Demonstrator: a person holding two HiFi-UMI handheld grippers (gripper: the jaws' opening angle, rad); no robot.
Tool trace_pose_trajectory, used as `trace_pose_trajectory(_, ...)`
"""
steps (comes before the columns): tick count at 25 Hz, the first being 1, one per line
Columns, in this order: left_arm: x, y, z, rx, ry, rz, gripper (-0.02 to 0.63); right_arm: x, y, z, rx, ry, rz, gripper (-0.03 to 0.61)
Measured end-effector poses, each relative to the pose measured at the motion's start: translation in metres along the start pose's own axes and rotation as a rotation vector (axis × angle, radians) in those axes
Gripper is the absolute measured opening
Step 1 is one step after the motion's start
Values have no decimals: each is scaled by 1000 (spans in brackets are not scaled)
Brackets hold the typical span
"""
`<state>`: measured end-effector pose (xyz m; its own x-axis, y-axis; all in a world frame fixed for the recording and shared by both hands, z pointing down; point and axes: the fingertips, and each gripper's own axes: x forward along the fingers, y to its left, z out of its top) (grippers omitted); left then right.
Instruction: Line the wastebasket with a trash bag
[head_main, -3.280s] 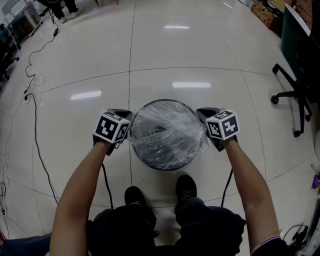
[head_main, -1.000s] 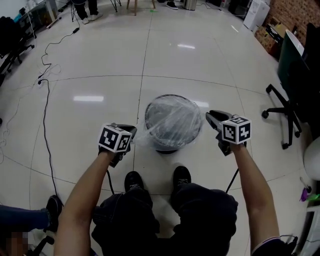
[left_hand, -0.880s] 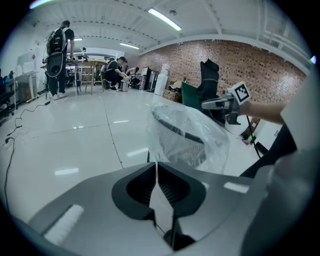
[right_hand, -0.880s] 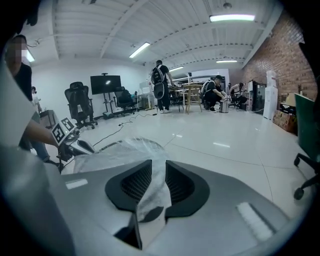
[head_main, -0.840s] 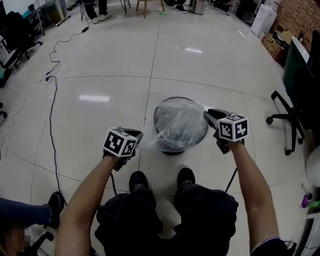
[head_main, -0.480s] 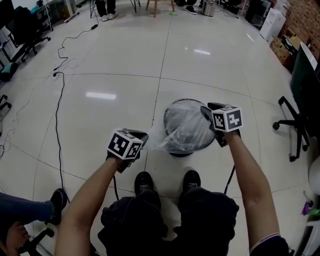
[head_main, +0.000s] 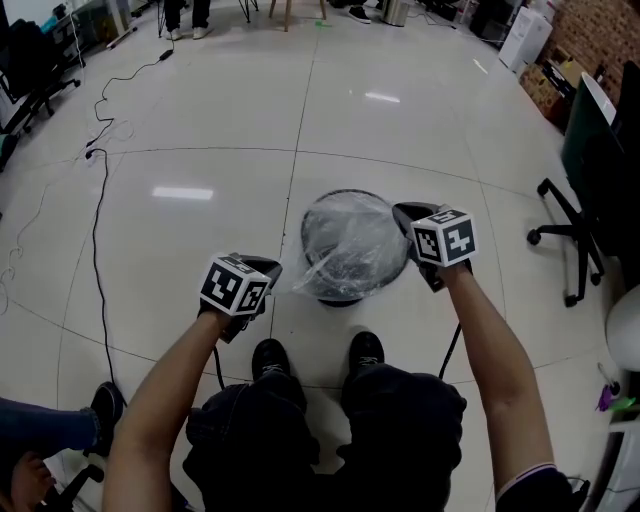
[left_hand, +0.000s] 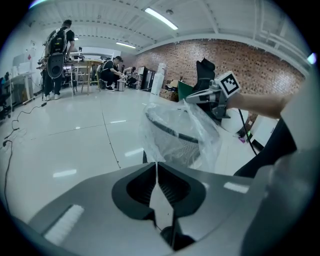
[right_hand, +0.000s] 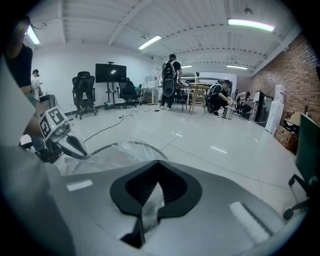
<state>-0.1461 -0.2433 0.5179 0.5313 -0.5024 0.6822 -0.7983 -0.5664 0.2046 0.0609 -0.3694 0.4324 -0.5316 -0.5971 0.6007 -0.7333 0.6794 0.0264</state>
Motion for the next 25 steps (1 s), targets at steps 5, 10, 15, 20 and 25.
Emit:
trace_pose_trajectory(5, 2, -12, 1, 16, 7, -4, 21, -51, 12, -13, 36, -53, 50, 2)
trace_pose_trajectory(10, -1, -20, -5, 19, 19, 10, 21, -79, 11, -55, 79, -31, 44, 2)
trace_pose_trajectory(15, -2, -25, -11, 16, 27, 5, 22, -82, 12, -88, 105, 11, 41, 2)
trace_pose_trajectory(20, 7, -29, -16, 19, 46, -3, 22, -71, 14, -112, 113, 53, 49, 2)
trace_pose_trajectory(25, 24, -30, -26, 18, 77, -19, 21, -55, 8, -130, 117, 94, 47, 2)
